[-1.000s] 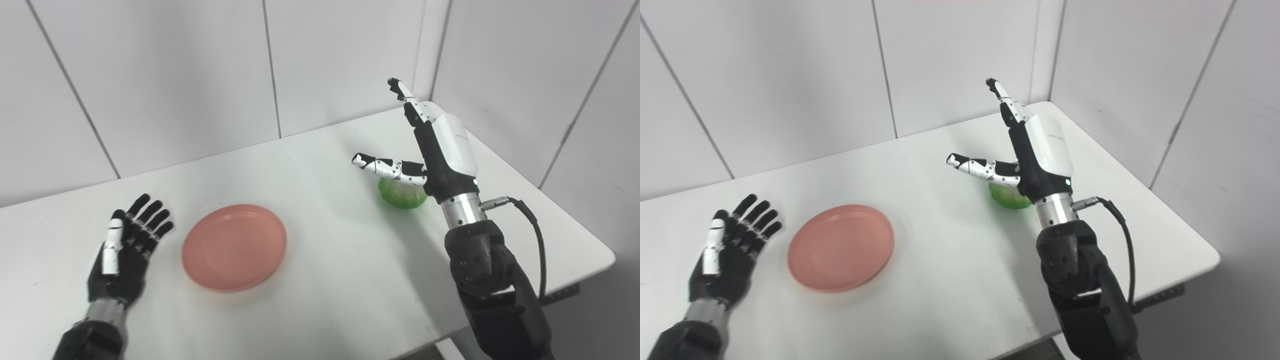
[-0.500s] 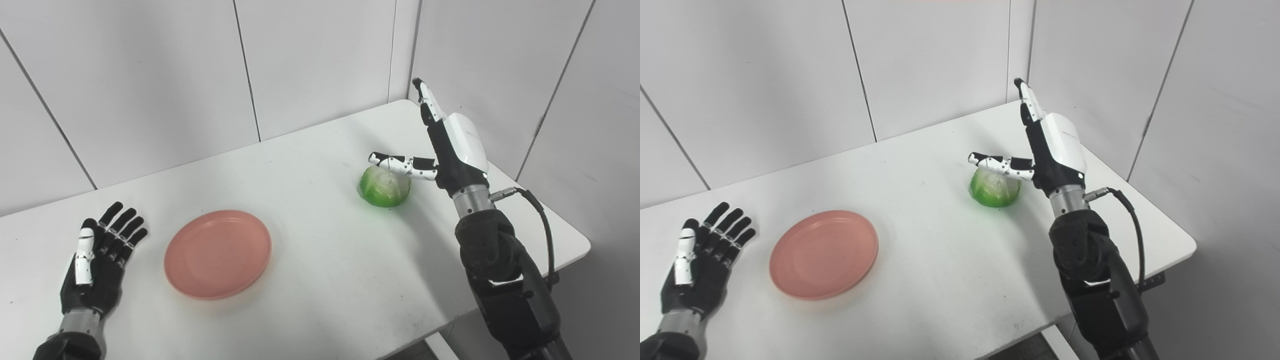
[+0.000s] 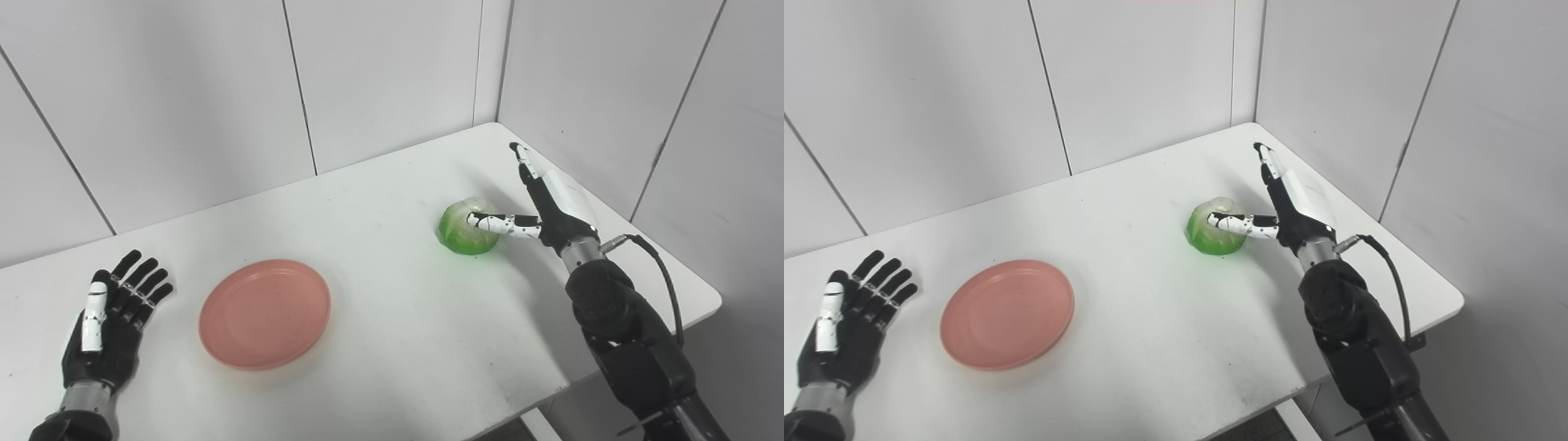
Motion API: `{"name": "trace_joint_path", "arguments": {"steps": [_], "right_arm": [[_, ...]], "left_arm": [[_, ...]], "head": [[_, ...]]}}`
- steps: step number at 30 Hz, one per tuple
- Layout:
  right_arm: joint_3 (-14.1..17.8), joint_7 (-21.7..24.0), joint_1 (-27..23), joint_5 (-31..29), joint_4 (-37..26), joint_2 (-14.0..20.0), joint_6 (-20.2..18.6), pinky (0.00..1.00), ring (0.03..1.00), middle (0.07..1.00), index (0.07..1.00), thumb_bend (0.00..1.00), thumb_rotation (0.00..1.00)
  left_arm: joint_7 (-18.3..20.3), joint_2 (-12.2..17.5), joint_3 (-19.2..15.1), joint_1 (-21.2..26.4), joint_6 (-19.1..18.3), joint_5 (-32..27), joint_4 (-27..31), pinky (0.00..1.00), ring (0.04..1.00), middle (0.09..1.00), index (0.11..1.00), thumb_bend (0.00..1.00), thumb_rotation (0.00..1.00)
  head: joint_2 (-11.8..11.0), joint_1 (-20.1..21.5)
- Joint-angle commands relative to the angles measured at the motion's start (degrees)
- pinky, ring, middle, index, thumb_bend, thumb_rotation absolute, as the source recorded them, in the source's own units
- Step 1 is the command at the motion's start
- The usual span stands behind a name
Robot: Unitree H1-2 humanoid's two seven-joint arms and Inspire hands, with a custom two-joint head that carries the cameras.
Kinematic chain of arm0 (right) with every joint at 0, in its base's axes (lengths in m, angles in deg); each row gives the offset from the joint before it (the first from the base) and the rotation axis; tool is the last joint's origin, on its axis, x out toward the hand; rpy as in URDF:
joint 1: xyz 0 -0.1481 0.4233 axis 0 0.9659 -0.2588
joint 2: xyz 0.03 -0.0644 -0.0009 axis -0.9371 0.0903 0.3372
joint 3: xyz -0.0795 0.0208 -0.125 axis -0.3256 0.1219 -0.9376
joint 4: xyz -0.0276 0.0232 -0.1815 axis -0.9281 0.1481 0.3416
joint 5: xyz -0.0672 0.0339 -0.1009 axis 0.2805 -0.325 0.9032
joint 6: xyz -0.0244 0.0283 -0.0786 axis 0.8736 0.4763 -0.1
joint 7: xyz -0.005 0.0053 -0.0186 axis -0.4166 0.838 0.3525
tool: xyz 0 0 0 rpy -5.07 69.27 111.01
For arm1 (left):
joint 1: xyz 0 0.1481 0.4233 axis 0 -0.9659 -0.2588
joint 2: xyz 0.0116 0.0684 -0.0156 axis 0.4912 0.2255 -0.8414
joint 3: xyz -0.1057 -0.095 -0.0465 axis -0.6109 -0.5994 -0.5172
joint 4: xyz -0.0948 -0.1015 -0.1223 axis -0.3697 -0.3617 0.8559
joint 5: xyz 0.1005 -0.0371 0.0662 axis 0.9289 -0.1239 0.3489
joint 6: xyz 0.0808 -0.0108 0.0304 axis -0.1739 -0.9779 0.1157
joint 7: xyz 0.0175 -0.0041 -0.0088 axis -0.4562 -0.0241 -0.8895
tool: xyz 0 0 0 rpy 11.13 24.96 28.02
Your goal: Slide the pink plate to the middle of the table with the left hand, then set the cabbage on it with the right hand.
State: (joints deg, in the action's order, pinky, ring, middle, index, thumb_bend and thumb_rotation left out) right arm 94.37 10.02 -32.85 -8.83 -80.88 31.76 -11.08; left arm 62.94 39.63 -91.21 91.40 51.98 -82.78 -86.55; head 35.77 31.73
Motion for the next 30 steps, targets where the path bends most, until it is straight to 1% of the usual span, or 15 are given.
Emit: {"name": "trace_joint_path", "arguments": {"steps": [1,4,6,9,11,14,19,20,22,25,28,30], "right_arm": [[0.18,-0.43,-2.84,-0.51,-0.16,2.44,1.46,0.81,0.937,1.0,1.0,1.0,0.61],[-0.19,0.34,-3.93,-1.59,1.96,3.74,1.41,0.83,0.966,1.0,1.0,1.0,0.6],[-0.58,0.87,-4.45,-1.93,2.8,4.4,1.22,0.84,0.97,1.0,1.0,1.0,0.6],[-1.26,1.15,-5.13,-2.71,4.46,5.41,2.37,0.86,0.981,1.0,1.0,1.0,0.59],[-1.88,1.46,-5.53,-3.13,5.43,6.07,2.77,0.88,0.989,1.0,1.0,1.0,0.58],[-2.72,2.14,-6.12,-3.74,6.54,6.59,2.4,0.9,0.988,1.0,1.0,1.0,0.58],[-4.08,2.85,-6.87,-4.42,8.45,7.47,3.19,0.91,0.991,1.0,1.0,1.0,0.58],[-4.3,3.01,-6.99,-4.59,8.79,7.63,3.31,0.91,0.997,1.0,1.0,1.0,0.58],[-5.14,3.85,-7.55,-4.74,9.79,8.07,3.26,0.9,0.997,1.0,1.0,1.0,0.57],[-5.95,5.64,-8.16,-5.56,10.09,8.4,2.08,0.91,1.0,1.0,1.0,1.0,0.56],[-6.7,7.32,-8.7,-6.51,10.37,8.85,2.5,0.91,1.0,1.0,1.0,1.0,0.55],[-7.58,8.63,-9.21,-6.67,10.38,9.21,2.35,0.91,1.0,1.0,1.0,1.0,0.56]], "left_arm": [[0.15,0.24,-0.43,-6.17,-1.8,-0.08,-2.18,0.74,0.775,0.781,0.769,0.56,0.75],[0.04,0.14,-0.38,-6.71,-2.86,-0.22,-0.36,0.75,0.78,0.786,0.775,0.57,0.75],[-0.09,0.1,-0.37,-7.05,-3.45,-0.23,0.63,0.75,0.782,0.788,0.776,0.57,0.75],[-0.17,0.09,-0.38,-7.44,-4.44,-0.33,1.82,0.77,0.792,0.799,0.787,0.56,0.77],[-0.52,0.03,-0.42,-7.75,-5.06,-0.35,2.75,0.75,0.785,0.794,0.781,0.56,0.76],[-0.95,0.0,-0.39,-8.07,-5.55,-0.22,3.54,0.77,0.795,0.801,0.787,0.56,0.76],[-0.84,0.16,-0.31,-8.35,-5.91,-0.22,4.16,0.78,0.804,0.81,0.797,0.55,0.77],[-0.82,0.16,-0.28,-8.43,-5.97,-0.2,4.35,0.76,0.793,0.802,0.79,0.55,0.76],[-1.29,0.15,-0.17,-8.77,-6.41,0.06,5.25,0.76,0.792,0.801,0.788,0.55,0.76],[-1.77,0.2,-0.05,-9.04,-6.83,0.34,6.01,0.77,0.798,0.805,0.792,0.53,0.78],[-1.78,0.23,-0.05,-9.15,-6.83,0.31,6.24,0.78,0.801,0.808,0.795,0.53,0.78],[-1.91,0.19,0.08,-9.37,-6.96,0.39,6.91,0.75,0.786,0.793,0.78,0.53,0.78]], "head": [[-0.03,-0.01],[0.31,0.03],[0.6,0.03],[0.79,-0.04],[0.98,-0.08],[1.13,-0.05],[1.69,-0.16],[1.69,-0.16],[1.98,-0.23],[2.24,-0.46],[2.48,-0.59],[2.7,-0.53]]}}
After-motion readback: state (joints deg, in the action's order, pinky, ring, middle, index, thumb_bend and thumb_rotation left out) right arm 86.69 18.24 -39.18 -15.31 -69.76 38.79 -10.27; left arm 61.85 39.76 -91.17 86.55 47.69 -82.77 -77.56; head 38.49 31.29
